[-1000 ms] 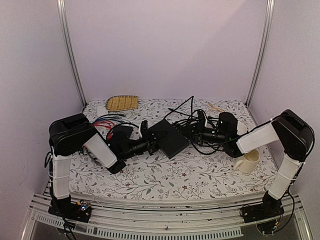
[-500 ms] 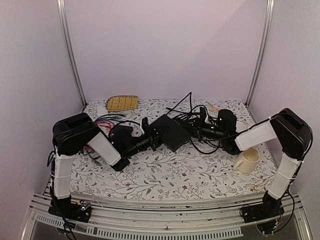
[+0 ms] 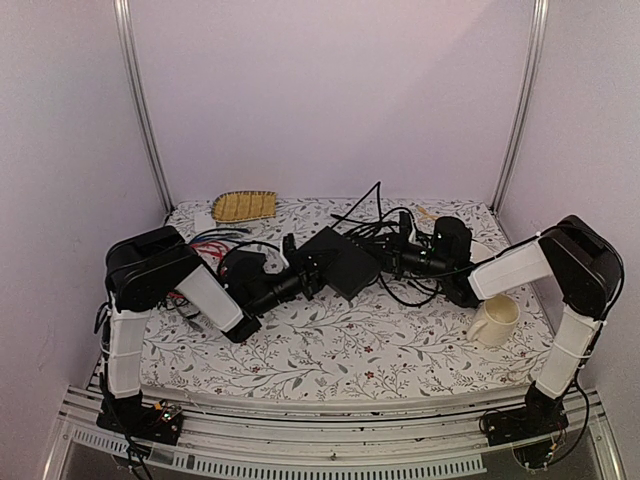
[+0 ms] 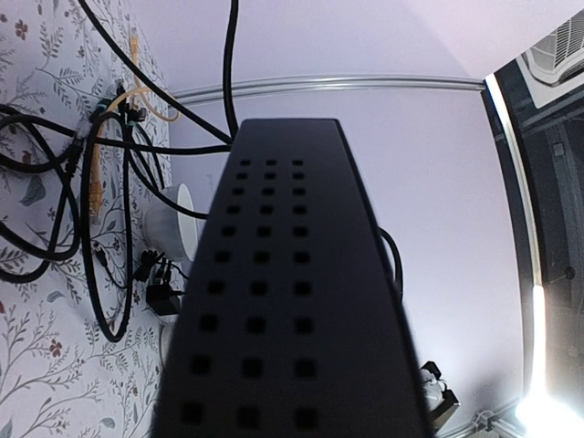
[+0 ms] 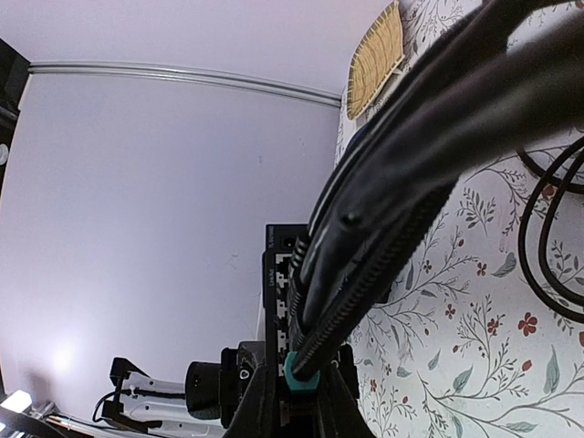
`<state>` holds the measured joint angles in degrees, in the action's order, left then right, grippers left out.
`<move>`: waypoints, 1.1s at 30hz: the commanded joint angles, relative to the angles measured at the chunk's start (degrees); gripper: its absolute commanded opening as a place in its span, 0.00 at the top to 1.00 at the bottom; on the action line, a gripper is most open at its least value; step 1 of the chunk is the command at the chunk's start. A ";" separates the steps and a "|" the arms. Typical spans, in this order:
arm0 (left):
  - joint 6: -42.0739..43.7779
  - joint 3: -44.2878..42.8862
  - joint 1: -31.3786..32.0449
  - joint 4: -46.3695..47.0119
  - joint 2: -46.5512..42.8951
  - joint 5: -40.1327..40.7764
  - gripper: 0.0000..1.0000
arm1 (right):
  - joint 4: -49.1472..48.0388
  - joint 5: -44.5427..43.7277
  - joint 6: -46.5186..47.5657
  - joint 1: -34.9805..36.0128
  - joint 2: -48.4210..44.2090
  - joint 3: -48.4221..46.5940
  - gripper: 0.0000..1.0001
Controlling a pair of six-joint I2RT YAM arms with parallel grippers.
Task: Pull the plug from the switch port
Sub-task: Pull the connector from the switch port.
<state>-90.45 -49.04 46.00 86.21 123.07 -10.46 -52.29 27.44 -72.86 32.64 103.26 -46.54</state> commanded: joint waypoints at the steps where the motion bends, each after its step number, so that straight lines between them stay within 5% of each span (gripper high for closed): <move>1: 1.09 1.13 -1.18 17.87 -1.07 4.60 1.00 | -2.19 -16.17 0.52 -5.00 -0.66 -1.21 0.98; 33: 2.43 2.87 1.69 12.89 -5.74 17.17 1.00 | -1.11 -22.62 -0.17 -4.77 -0.71 -1.97 0.99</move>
<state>-89.95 -47.09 48.34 85.45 121.47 -3.99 -51.44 26.30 -72.58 33.26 103.26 -46.57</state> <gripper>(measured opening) 0.249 0.108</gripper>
